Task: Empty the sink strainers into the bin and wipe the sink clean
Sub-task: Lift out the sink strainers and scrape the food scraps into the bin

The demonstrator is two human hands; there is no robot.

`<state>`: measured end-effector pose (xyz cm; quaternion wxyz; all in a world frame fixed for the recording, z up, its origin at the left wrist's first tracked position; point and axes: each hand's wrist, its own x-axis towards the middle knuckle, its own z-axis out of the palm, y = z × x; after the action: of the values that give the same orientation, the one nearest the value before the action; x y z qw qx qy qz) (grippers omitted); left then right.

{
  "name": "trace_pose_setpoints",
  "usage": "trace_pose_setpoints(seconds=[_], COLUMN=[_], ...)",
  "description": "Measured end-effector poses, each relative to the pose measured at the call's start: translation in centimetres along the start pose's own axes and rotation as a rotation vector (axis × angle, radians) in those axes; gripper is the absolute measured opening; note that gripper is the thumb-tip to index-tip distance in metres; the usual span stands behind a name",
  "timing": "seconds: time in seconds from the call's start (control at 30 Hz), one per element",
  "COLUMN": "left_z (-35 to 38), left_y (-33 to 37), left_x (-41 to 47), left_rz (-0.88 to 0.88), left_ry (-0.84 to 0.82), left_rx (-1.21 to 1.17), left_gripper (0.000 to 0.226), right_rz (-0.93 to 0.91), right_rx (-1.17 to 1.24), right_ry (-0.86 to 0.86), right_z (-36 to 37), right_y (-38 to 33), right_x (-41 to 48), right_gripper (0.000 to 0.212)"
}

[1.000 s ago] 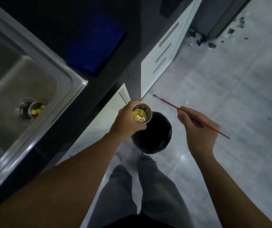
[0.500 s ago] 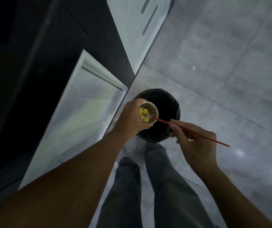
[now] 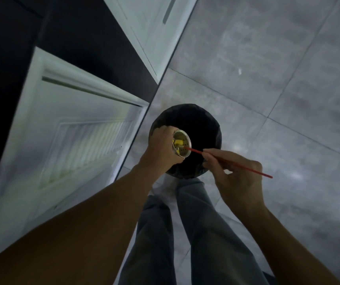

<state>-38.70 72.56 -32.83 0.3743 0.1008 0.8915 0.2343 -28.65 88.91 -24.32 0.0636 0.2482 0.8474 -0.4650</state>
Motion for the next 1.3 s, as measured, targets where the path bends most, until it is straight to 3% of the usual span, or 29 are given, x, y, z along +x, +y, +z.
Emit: trace_pose_setpoints(seconds=[0.17,0.5,0.63,0.93,1.3], left_z=[0.2,0.7,1.1,0.9,1.5], left_y=[0.0,-0.8,-0.7,-1.3,-1.6], left_x=[0.8,2.2,2.3,2.0,1.5], left_rz=[-0.019,-0.065,-0.058,-0.057,-0.067], left_ry=[-0.023,-0.037,-0.027,-0.011,-0.018], left_rx=[0.026,0.126,0.155,0.128,0.126], left_gripper=[0.078,0.081,0.082,0.077,0.083], right_rz=[0.022,0.074,0.081,0.246,0.159], right_rx=[0.013,0.074,0.106,0.228,0.175], right_ry=[-0.051,0.039,0.002,0.006,-0.046], right_z=[2.0,2.6,3.5,3.0,3.5], right_y=[0.4,1.9,2.2,3.7,4.1], right_x=[1.2,1.2,1.4,2.4,2.4], right_gripper=[0.019,0.020,0.019,0.023,0.024])
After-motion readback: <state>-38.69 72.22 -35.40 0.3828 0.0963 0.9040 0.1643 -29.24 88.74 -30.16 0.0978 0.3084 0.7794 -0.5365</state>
